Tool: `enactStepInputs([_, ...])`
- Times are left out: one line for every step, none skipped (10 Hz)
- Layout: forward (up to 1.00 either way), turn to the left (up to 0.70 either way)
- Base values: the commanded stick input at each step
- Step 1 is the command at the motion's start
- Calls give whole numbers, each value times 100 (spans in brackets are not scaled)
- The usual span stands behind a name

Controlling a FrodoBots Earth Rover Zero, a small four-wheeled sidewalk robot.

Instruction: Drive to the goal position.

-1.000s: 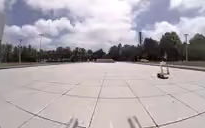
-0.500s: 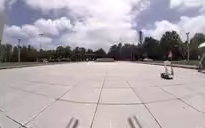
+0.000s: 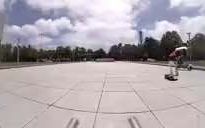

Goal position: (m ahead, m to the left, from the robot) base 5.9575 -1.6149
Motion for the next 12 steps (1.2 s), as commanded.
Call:
enactStepInputs([50, 0])
enactStepInputs([50, 0])
enactStepInputs([50, 0])
enactStepInputs([50, 0])
enactStepInputs([50, 0])
enactStepInputs([50, 0])
enactStepInputs([50, 0])
enactStepInputs([50, 0])
enactStepInputs([50, 0])
enactStepInputs([50, 0])
enactStepInputs([50, 0])
enactStepInputs([50, 0])
